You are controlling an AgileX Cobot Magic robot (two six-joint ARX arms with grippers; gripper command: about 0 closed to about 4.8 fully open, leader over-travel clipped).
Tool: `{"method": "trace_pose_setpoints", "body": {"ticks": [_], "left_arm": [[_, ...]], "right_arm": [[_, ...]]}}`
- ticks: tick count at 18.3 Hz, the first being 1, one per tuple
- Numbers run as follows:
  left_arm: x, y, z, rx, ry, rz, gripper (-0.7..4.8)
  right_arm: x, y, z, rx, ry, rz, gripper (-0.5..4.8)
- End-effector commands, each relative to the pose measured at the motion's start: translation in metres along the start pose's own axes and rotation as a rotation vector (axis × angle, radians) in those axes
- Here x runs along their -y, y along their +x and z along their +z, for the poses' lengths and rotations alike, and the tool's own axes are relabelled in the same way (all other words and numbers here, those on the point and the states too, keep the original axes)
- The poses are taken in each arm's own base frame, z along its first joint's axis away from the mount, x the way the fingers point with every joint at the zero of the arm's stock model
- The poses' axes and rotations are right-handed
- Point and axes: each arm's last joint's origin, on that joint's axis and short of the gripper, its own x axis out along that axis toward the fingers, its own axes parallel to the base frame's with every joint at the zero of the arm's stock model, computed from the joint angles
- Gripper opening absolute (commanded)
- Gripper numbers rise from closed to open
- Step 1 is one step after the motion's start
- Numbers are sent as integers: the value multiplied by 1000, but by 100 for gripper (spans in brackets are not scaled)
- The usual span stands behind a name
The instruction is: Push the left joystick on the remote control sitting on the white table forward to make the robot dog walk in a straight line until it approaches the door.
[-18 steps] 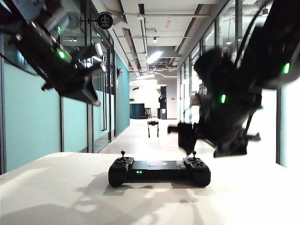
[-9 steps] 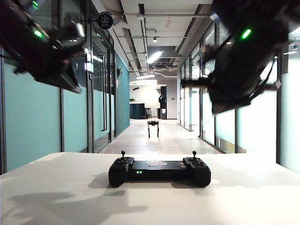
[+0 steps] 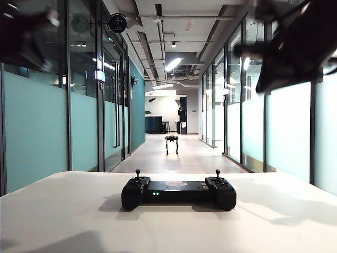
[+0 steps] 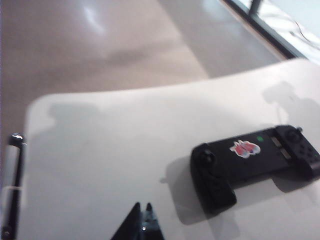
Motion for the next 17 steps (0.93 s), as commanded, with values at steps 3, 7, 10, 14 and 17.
{"method": "trace_pose_setpoints", "body": {"ticks": [3,7,10,14,17], "left_arm": [[-1,-34,-21,116,1,91,-5],[-2,-55,-44,178,-3,126,-5],[-1,-67,-63,214,-5,127,-5],[-2,-73,-85,244,-7,148,-5],[-1,-74,-99,242,-8,140,-5]], "right_arm": [[2,-25,4,95,-73,123,-2],[7,-41,-11,126,-76,161,-2],[12,-57,-24,157,-71,164,-2],[17,-72,-38,206,-63,165,-2],[20,-82,-49,171,-68,163,-2]]}}
